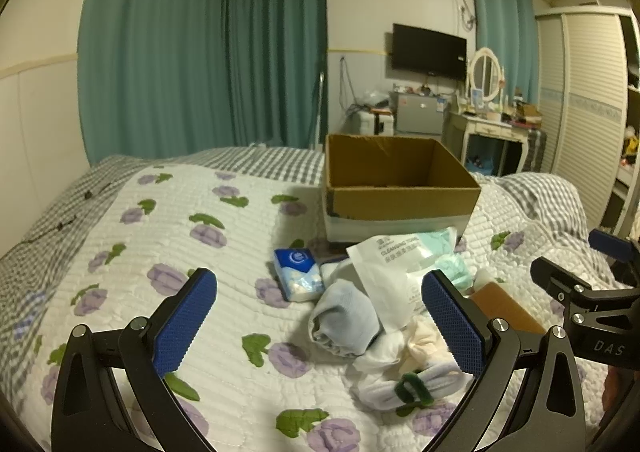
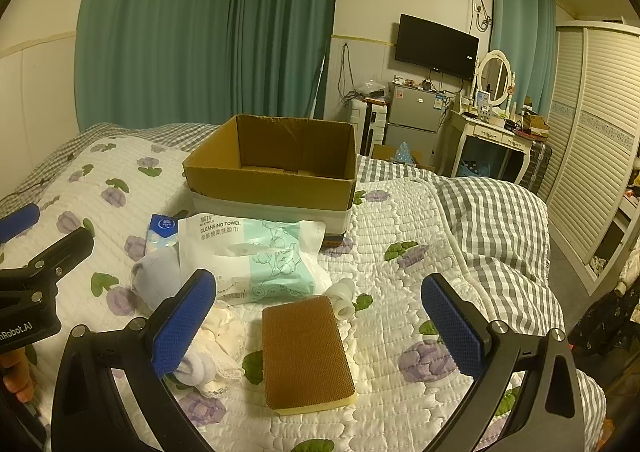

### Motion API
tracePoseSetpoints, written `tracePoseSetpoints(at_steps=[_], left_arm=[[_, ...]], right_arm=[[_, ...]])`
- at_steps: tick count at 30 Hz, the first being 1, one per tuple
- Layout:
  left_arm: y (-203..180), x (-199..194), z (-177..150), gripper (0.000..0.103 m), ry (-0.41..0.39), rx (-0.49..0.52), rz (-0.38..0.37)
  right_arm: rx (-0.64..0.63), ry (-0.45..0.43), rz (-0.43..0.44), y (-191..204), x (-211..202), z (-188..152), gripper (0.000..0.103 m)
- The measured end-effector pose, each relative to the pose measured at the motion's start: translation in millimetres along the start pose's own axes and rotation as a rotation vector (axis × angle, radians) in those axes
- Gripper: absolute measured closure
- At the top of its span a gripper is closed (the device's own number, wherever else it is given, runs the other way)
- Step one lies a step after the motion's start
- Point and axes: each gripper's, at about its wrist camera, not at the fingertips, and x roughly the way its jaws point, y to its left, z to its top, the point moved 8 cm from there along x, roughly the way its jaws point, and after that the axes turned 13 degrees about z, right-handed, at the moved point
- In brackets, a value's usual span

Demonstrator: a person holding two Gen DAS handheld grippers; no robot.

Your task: Organize soft objects

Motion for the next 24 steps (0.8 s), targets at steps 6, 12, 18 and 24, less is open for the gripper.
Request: tracePoseSetpoints(at_steps=[6,12,18,24], left_arm=[[-0.3,-0.2,-0.2,0.000,0.000,0.000,0.000],[-0.2,-0.1,-0.2,0.000,0.000,0.000,0.001],[-0.2,-0.2,-0.3,0.000,-0.001,0.001,0.000],[-1.7,0.1,0.0,0.000,-0.001,0.005,-0.002]], right_arm=[[0.000,0.001,-0.001,0.1,0.2,0.3,0.000],[-0.001,0.002,-0.001,0.0,0.4,-0.6,0.000],[-0.001,0.004,-0.001,0.2,0.6,-0.5,0.000],[-0.001,0.005,-0.001,0.2,0.6,-0.8,0.000]])
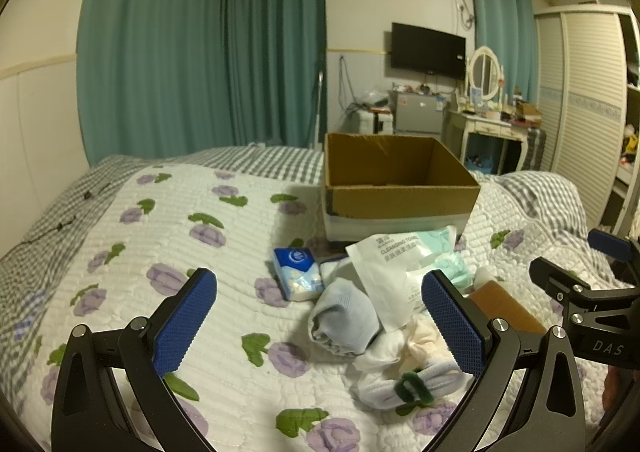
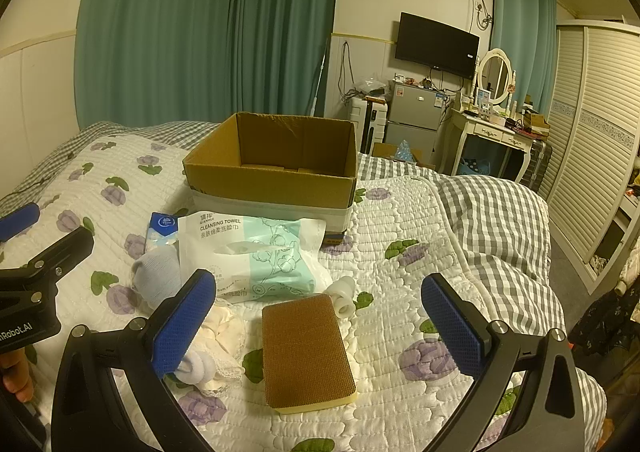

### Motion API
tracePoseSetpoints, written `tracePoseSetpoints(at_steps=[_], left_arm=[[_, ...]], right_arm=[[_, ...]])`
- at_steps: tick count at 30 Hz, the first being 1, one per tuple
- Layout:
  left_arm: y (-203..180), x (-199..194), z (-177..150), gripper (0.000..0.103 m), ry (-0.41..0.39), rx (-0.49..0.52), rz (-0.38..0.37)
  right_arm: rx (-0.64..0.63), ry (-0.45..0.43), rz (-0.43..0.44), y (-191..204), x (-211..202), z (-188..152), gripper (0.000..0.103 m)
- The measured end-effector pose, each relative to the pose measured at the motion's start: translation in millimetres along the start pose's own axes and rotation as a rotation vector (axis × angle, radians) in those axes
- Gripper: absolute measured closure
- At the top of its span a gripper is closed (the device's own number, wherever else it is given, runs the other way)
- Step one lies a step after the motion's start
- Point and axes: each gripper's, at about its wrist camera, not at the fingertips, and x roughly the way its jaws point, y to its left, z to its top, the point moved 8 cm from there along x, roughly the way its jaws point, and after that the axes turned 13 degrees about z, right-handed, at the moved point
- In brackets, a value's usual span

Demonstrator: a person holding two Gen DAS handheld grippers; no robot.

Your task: Organize soft objects

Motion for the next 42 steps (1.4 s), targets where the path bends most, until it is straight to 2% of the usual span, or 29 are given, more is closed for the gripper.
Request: tracePoseSetpoints(at_steps=[26,36,40,42], left_arm=[[0,0,0,0.000,0.000,0.002,0.001],[-4,-18,9,0.000,-0.005,0.006,-0.018],[-8,-21,11,0.000,0.037,0.011,-0.037],[-14,-16,3,0.000,0.078,0.030,-0.047]], right_arm=[[-0.001,0.005,0.001,1,2,-2,0.000],[-0.004,-0.015,0.006,4,-25,17,0.000],[-0.020,0.032,0.010,0,-31,25,0.000],[-0.046,0.099,-0.006,-5,-24,20,0.000]])
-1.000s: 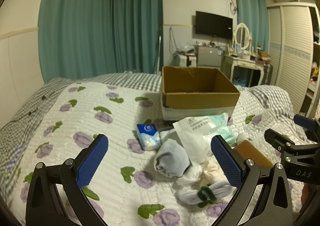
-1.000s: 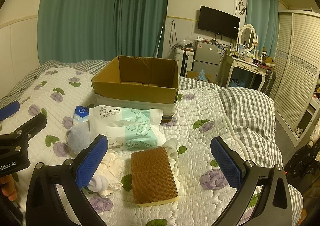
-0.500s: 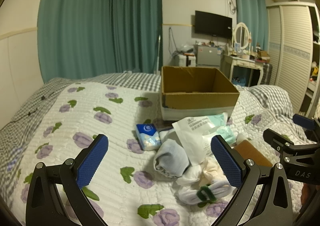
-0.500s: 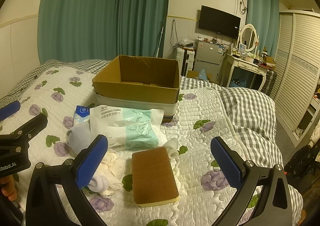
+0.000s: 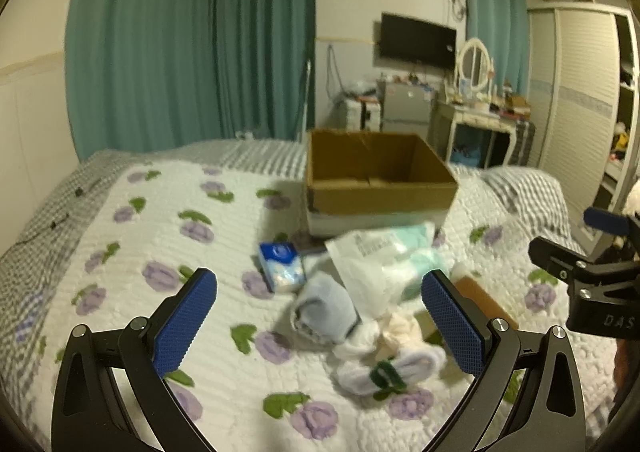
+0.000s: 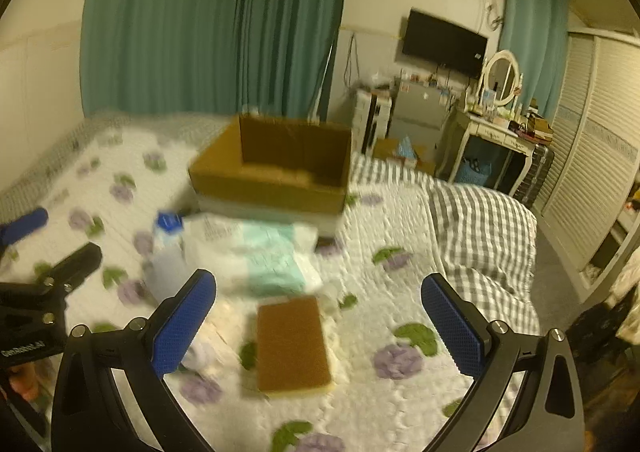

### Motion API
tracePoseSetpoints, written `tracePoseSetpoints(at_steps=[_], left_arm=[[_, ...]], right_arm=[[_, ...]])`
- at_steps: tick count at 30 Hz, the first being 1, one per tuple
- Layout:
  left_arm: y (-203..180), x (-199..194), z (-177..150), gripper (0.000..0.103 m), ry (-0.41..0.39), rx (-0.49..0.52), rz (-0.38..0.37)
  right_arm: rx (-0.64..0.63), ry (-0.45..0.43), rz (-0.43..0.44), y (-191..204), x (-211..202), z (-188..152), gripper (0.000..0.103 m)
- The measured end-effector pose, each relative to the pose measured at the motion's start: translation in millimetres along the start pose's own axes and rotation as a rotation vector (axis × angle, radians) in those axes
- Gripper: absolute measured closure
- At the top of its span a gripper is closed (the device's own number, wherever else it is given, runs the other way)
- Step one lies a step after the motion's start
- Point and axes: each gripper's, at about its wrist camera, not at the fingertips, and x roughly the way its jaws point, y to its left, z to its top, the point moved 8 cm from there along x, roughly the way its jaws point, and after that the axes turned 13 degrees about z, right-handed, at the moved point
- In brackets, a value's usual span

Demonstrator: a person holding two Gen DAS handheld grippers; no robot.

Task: Organize soft objects
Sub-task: 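Grasp the brown sponge with the right tool while the left grasps a white sock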

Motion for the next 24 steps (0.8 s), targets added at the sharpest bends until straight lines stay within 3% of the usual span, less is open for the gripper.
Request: tracePoseSetpoints(at_steps=[8,12,16,19,24], left_arm=[[-31,35,-60,0.000,0.222,0.101,-0.035],[-41,45,-81,0.000,0.274,0.158,-0.026],[-47,54,-93,0.006,0.326,0.183,-0.038],[-55,59,-101,0.007,0.358,0.210,-0.048],[-69,59,-104,0.017,0.356,0.273,-0.081]], right_arm=[[-0.001,0.258,0.071,-2,64,-59,0.000],[0.013,0.325,0.092,-3,84,-82,0.001],[0.030,0.391,0.116,-3,102,-96,0.011],[0.022,0.429,0.144,2,110,-104,0.033],[0.027,0.369,0.141,1,98,-96,0.033]])
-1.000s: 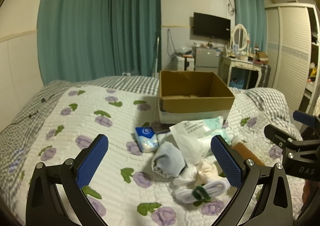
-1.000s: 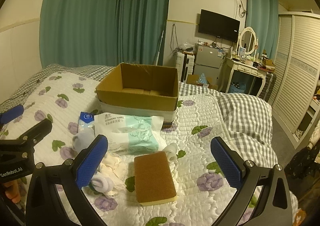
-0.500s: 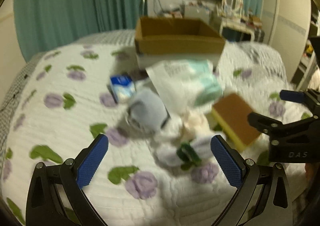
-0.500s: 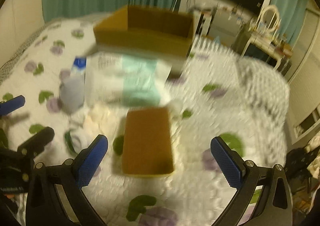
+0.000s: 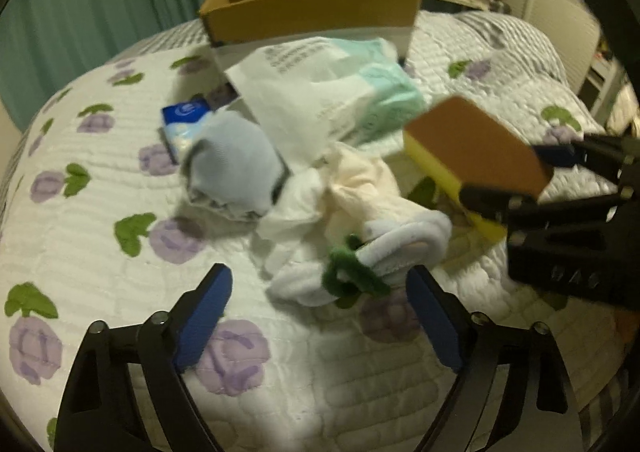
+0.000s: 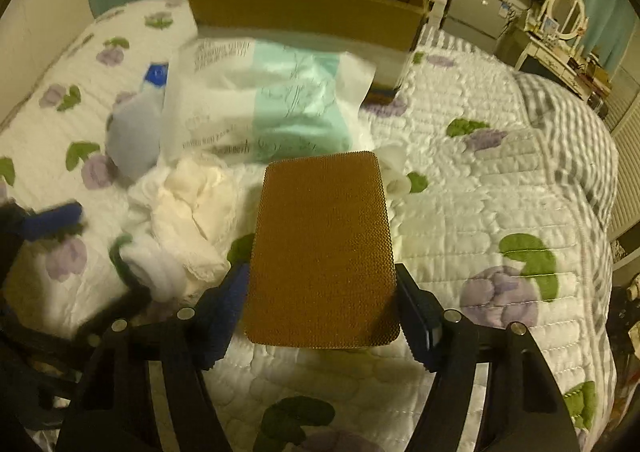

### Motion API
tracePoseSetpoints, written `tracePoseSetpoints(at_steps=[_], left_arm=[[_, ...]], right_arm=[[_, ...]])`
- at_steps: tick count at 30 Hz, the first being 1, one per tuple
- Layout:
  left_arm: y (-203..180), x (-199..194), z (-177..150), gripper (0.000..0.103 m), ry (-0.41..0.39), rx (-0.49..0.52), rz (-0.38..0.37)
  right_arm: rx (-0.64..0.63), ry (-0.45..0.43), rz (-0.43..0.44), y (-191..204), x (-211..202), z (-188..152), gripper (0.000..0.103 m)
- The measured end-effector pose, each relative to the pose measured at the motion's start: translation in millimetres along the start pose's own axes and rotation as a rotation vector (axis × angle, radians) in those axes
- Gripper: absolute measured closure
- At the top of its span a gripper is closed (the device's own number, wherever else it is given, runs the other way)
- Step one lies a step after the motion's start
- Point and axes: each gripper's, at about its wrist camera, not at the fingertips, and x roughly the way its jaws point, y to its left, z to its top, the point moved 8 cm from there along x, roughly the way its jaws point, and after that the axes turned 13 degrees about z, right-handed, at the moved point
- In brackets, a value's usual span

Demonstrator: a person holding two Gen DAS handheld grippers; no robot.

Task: Organize soft objects
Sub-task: 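Grasp the brown sponge with the right tool while the left grasps a white sock, then carry sponge and white sock to the cardboard box and release both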

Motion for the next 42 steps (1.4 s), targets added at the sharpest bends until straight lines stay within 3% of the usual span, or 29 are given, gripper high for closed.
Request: tracePoseSetpoints(at_steps=[2,4,6,14,20,27,30,34,39,42], left_arm=[[-5,3,-1,0.022,0.013,0.021,-0.008],[-10,8,-2,0.034,0.039,0.035,-0.042],[-16,14,-6,0.054,0.078,0.057,-0.064],[-8,-5,-8,0.074,0.079,0.058,-0.099],[8,-34,6,0.078,0.033,0.015,-0.111],[35,-88,51,0.078,-0.117,-0.012,-0.114],[48,-109,83,0.078,-0.186,-0.030,-0.109],[66,-118,123,0.078,-0.221,-0.073,-0.132],[83,-104,185,0.078,-0.260,-0.093,-0.088],[88,-88,217,0.078,-0.261,-0.113,-0.107]], right_arm=[[0.019,-0.028,0.013,-3,-8,3,0.033],[0.033,-0.037,0.017,-5,-11,4,0.033],[0.047,-0.036,0.022,-8,-11,4,0.033],[0.039,-0.051,0.009,-8,-21,3,0.033],[0.015,-0.115,-0.008,2,-54,12,0.033],[-0.033,-0.231,-0.012,21,-110,45,0.033],[-0.064,-0.289,-0.017,28,-137,70,0.033],[-0.103,-0.351,-0.028,32,-158,106,0.033],[-0.108,-0.425,-0.013,21,-166,167,0.033],[-0.098,-0.442,-0.003,11,-154,206,0.033]])
